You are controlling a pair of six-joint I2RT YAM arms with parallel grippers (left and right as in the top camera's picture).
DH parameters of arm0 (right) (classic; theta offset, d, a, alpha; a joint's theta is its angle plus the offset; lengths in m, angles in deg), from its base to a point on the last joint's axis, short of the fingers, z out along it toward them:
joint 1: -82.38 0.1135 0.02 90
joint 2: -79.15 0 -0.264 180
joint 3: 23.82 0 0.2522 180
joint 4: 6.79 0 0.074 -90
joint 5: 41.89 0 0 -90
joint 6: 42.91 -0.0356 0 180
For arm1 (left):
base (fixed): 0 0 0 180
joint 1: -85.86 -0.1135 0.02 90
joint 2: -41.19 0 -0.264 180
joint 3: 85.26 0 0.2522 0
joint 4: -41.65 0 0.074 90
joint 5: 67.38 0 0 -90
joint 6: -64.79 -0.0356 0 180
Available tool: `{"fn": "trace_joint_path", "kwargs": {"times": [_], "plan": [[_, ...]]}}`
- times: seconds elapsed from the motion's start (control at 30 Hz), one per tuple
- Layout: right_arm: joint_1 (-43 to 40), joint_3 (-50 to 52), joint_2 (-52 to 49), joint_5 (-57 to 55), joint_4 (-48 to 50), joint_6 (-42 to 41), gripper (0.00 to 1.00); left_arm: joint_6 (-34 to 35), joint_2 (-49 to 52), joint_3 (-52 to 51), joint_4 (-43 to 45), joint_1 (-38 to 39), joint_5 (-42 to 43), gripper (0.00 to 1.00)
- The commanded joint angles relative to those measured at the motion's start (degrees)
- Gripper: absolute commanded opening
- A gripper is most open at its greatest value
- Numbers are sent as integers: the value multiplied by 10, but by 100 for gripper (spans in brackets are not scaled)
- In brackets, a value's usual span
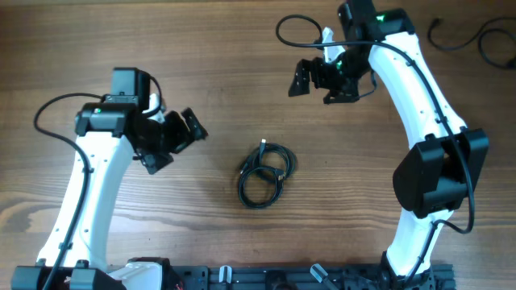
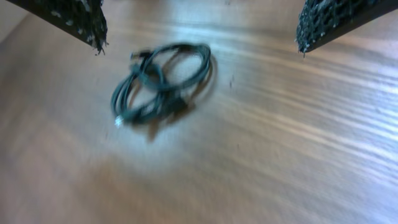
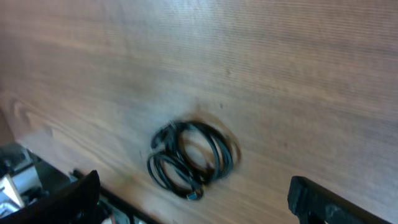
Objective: Untangle cables
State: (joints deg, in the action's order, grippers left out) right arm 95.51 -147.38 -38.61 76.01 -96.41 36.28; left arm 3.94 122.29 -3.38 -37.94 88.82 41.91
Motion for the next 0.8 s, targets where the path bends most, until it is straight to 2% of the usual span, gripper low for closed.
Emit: {"fn": "trace_joint_path", "kwargs": {"times": [0.0, 0.07, 0.13, 0.37, 0.6, 0.77], "plan": [[5, -3, -9, -13, 24, -112, 100, -35, -3, 5, -20, 61, 19, 100], [7, -3, -9, -13, 28, -188, 100, -35, -3, 4, -19, 107, 19, 100], [21, -3, -9, -13, 39, -216, 100, -35, -3, 4, -13, 152, 10, 100], [82, -3, -9, -59, 47, -209, 100, -32, -3, 4, -22, 183, -7, 100], [64, -3, -9, -84, 44, -207, 100, -35, -3, -2, -63, 187, -7, 100], [31, -3, -9, -89, 37, -202, 100, -33, -3, -64, -29, 222, -7, 100]]}}
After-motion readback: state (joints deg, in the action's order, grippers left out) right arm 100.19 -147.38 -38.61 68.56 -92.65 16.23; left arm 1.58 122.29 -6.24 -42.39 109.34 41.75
